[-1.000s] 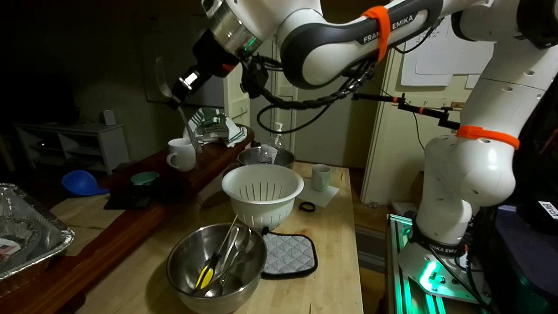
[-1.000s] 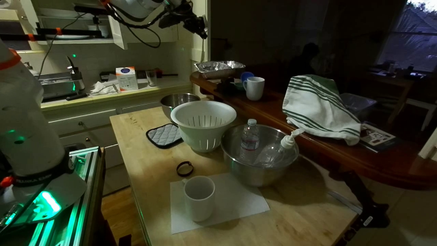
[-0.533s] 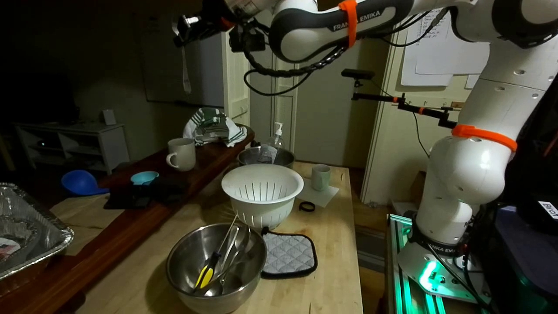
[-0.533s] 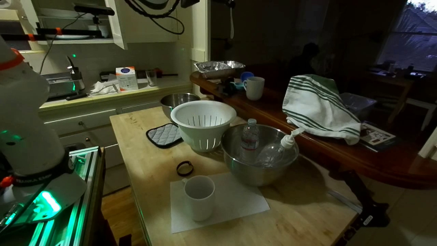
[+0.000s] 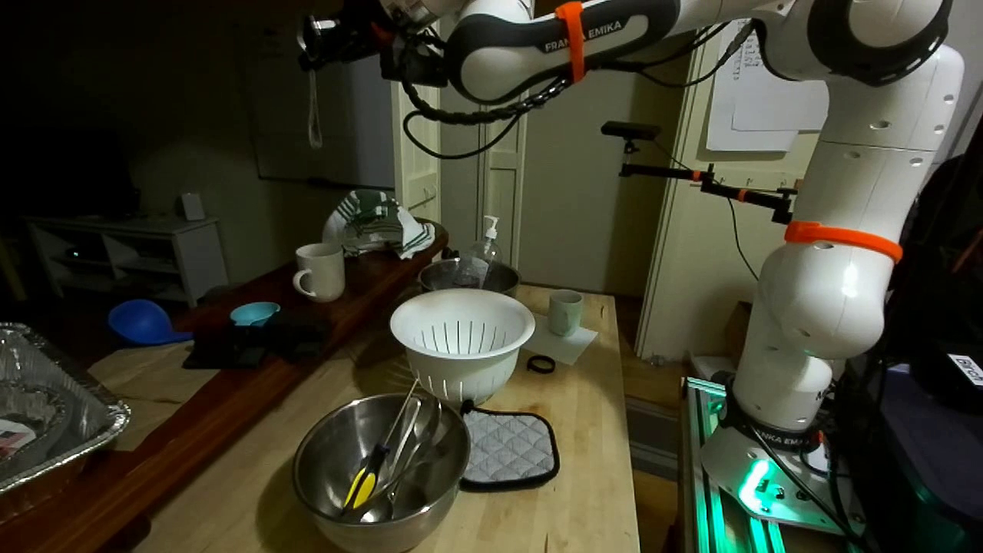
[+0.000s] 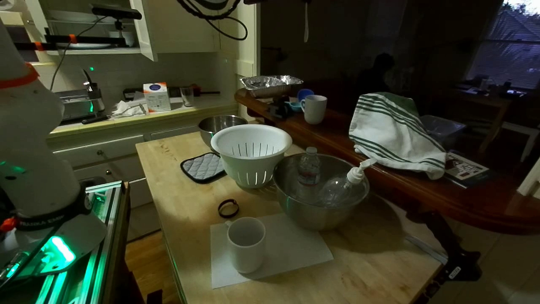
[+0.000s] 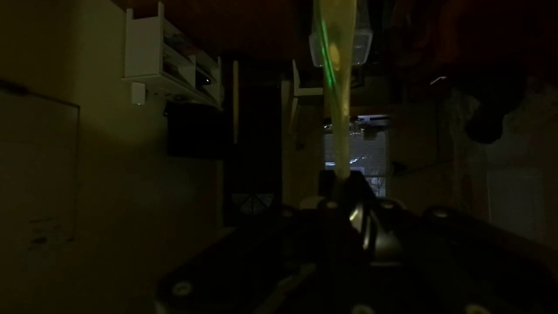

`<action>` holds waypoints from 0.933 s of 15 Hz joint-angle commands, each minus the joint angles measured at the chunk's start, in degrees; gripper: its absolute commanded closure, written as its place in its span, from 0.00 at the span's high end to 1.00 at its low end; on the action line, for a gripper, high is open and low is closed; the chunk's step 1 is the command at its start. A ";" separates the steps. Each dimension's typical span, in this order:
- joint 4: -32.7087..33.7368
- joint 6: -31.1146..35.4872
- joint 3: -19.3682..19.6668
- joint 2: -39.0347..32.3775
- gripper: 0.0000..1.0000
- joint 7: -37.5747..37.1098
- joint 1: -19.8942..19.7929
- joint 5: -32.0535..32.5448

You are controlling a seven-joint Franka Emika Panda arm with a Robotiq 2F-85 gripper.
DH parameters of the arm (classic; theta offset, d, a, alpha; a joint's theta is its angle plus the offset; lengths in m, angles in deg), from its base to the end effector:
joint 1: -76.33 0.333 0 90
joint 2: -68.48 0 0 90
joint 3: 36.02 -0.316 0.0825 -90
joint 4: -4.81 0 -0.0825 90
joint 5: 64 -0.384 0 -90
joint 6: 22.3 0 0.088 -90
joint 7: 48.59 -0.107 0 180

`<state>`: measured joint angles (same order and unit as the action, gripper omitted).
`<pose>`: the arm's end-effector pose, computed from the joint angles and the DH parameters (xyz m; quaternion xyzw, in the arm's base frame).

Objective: Pick up the fork and put it into the white cup

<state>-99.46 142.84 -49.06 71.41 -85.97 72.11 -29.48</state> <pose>0.5797 0.1269 0.6788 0.8357 0.0001 0.5492 0.0058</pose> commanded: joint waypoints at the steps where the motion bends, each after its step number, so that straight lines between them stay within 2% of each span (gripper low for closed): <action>1: 3.23 -0.11 0.69 -3.91 0.02 -1.80 -0.99 1.40; 5: 8.04 -1.86 1.91 -10.00 0.02 -0.13 -1.41 0.77; 9: 11.42 -5.76 0.84 -15.16 0.02 3.74 -0.86 -2.46; 11: 11.68 -7.45 -0.18 -16.39 0.02 4.97 -0.85 -3.27; 14: 9.79 -8.29 0.05 -15.71 0.02 2.96 -0.82 -1.89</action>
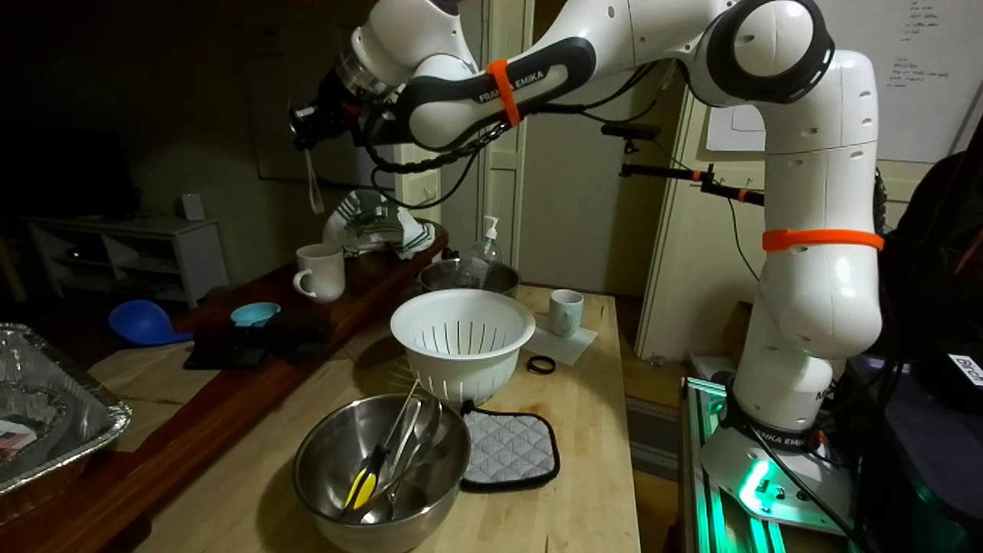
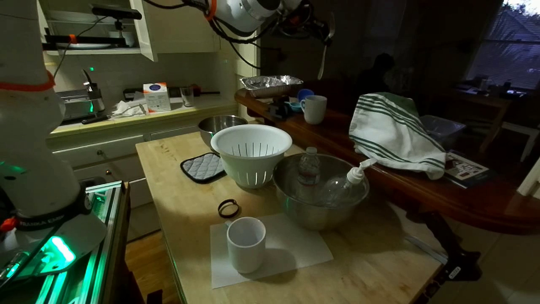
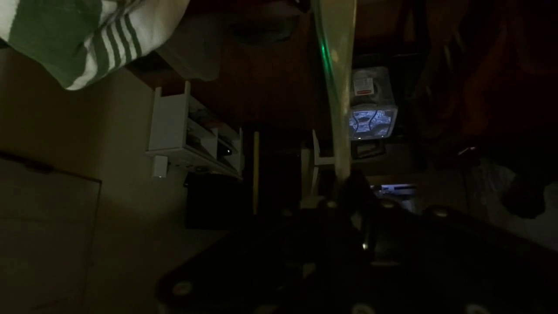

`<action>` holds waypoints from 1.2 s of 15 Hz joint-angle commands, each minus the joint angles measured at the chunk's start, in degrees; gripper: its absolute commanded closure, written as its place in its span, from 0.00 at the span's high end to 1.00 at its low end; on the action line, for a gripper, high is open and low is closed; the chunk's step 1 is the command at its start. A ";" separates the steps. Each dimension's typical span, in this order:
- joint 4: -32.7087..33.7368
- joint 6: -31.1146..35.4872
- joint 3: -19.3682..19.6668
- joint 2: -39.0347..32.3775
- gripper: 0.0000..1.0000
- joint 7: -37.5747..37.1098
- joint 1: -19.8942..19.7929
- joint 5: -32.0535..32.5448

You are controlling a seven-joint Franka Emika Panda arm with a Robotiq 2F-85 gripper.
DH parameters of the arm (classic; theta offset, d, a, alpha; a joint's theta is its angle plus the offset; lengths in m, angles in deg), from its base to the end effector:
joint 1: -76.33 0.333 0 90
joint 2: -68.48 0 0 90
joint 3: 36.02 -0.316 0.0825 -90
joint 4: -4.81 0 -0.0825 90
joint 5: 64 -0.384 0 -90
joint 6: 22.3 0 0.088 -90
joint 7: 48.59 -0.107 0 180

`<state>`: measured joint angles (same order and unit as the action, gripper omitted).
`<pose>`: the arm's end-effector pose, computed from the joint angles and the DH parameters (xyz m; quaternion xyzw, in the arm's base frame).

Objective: Pick up the fork and put it into the white cup

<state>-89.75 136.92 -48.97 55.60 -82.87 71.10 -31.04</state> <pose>0.6698 0.0986 0.5871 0.8853 -0.0229 0.4639 0.0217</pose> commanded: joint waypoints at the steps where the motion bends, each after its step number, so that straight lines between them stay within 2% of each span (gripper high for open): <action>1: -0.79 -2.23 0.27 0.57 0.02 -0.93 0.06 -0.02; 7: -0.21 -3.86 -0.43 -1.02 0.02 0.91 0.20 -0.83; 9: -0.46 -4.94 -2.03 -1.07 0.02 2.85 -0.66 -4.30; 10: -0.64 -3.18 -0.75 -0.99 0.10 0.42 -0.15 -1.21; 12: -0.64 -3.56 -1.34 -1.16 0.10 1.34 -0.16 -2.72; 13: -0.64 -3.58 -1.44 -1.16 0.02 1.54 -0.18 -2.97; 18: 4.21 -3.16 3.64 -5.35 0.02 -9.82 4.30 13.76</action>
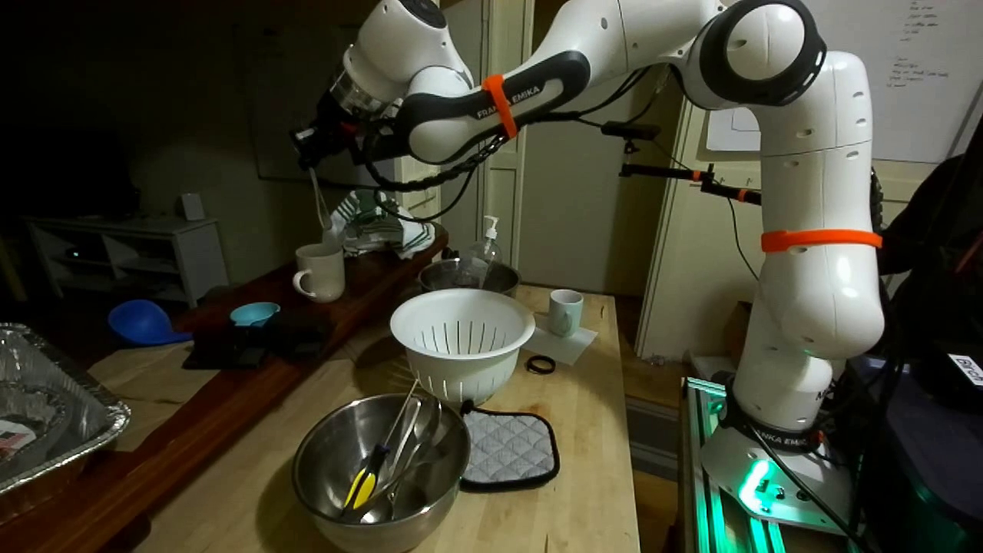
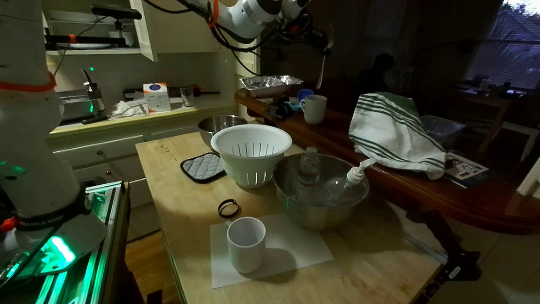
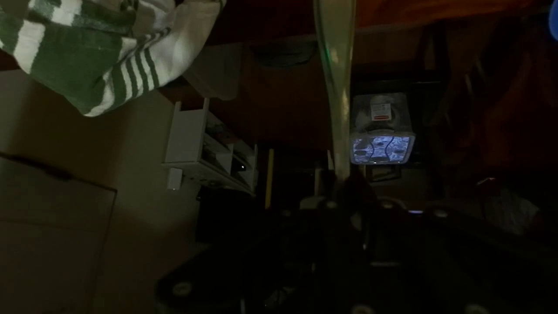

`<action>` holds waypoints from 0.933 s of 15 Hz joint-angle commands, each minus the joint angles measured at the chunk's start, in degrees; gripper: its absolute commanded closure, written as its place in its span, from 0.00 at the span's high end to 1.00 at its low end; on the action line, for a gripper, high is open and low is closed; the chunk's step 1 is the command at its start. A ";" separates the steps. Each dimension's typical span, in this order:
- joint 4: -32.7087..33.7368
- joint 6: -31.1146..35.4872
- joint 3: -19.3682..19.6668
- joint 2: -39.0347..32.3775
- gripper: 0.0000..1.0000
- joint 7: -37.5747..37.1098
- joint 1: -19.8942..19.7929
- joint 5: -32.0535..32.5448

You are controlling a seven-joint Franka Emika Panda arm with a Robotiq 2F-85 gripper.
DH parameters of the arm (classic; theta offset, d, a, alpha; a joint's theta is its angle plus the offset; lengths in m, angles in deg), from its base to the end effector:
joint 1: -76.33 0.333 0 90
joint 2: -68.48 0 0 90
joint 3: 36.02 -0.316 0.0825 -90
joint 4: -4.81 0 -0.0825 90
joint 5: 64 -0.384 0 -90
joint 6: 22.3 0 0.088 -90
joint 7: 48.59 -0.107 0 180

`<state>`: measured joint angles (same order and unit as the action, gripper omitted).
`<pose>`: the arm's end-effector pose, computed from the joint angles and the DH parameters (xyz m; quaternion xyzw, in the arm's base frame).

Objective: Pick up the fork and put it into the white cup

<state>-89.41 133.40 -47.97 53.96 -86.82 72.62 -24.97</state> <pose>0.6758 0.1045 0.5611 0.8953 -0.0213 0.4412 0.0573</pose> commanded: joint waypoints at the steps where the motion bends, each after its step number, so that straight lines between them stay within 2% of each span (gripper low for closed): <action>1: 5.17 -0.01 3.00 -5.17 0.02 -6.83 3.51 9.87; 3: 7.13 0.07 3.47 -7.46 0.02 -7.97 4.45 12.51; 8: 9.70 -0.49 3.49 -10.41 0.02 -8.88 6.51 13.73; 14: 5.27 -2.38 3.43 -9.24 0.02 -12.69 7.55 11.87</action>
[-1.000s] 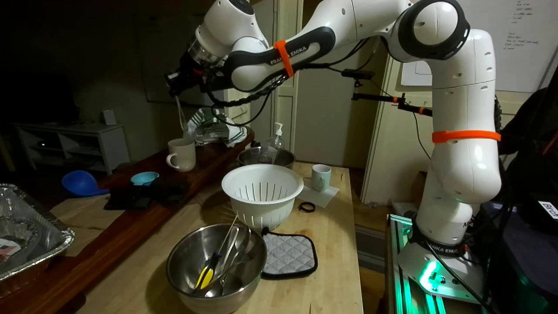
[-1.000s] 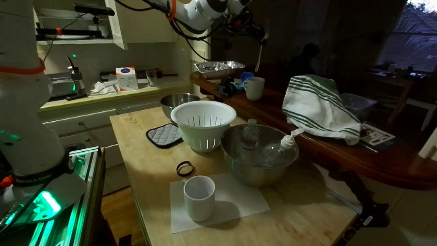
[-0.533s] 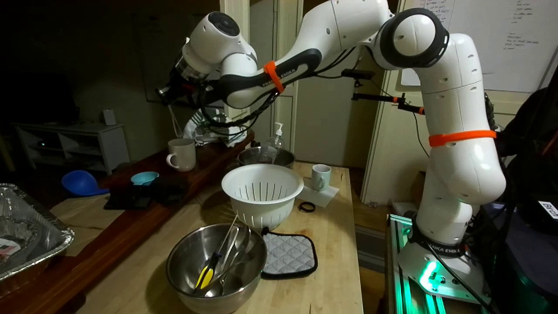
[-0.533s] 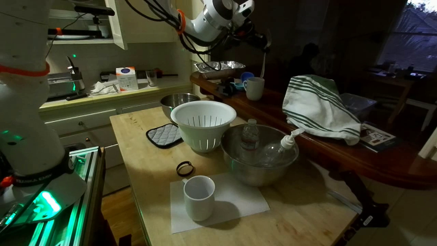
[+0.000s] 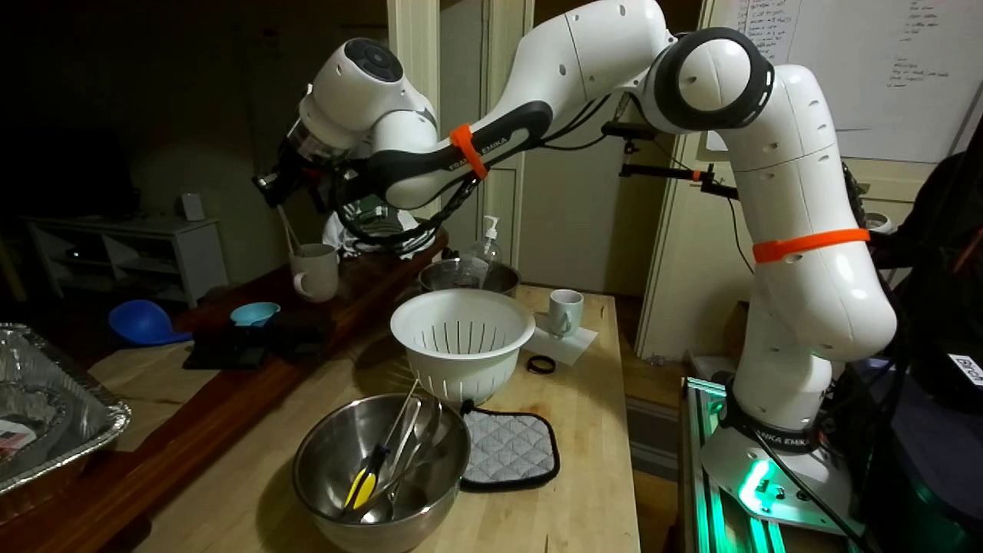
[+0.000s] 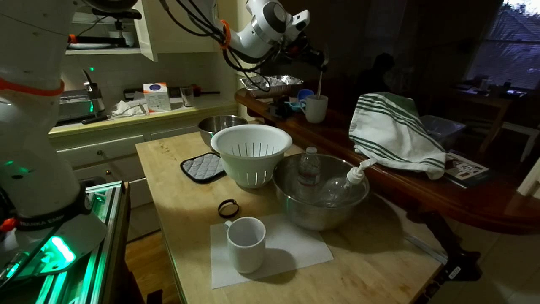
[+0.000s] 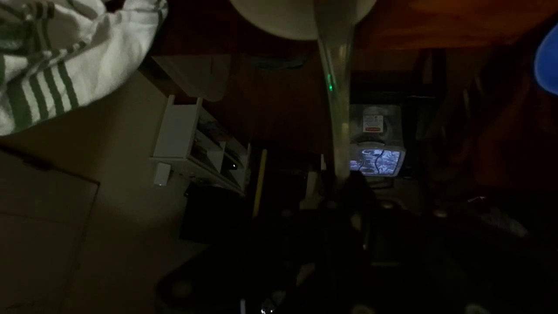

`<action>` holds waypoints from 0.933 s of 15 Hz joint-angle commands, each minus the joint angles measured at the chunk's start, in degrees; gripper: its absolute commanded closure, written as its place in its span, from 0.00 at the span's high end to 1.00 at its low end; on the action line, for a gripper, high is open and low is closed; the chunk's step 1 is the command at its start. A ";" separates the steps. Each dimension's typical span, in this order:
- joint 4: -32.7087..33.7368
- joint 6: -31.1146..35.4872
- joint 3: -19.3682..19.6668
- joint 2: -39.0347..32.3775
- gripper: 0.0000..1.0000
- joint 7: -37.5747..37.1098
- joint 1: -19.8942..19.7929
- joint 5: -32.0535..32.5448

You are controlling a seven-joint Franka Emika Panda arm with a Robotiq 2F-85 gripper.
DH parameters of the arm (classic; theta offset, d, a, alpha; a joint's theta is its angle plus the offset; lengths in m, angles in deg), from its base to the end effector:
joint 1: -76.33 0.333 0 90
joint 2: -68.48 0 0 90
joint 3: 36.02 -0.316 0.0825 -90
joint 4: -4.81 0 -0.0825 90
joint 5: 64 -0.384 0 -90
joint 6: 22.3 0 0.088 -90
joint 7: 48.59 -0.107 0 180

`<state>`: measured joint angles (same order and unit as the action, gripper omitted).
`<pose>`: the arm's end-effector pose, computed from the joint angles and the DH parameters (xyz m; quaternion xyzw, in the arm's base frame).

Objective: Pick up the fork and put it into the white cup

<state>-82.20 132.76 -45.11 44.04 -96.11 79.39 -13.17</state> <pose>0.7082 0.1585 0.4991 0.8933 0.0051 0.4425 0.0784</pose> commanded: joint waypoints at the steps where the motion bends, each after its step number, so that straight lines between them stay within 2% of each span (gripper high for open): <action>1: -2.69 -2.05 0.74 0.84 0.02 -4.54 0.85 0.24; 7: -4.76 -4.05 1.11 0.61 0.02 -8.76 0.24 -0.65; 11: -3.01 -3.77 -0.02 -2.04 0.02 -6.35 -1.20 -3.90; 12: -2.85 -3.16 3.99 -2.31 0.03 -4.09 2.16 -7.68; 13: -2.36 -3.37 4.28 -2.78 0.17 -2.87 2.47 -9.31; 14: -2.08 -3.52 4.89 -2.92 0.10 -1.18 3.07 -11.61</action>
<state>-85.45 129.86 -42.61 42.59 -101.20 79.95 -18.89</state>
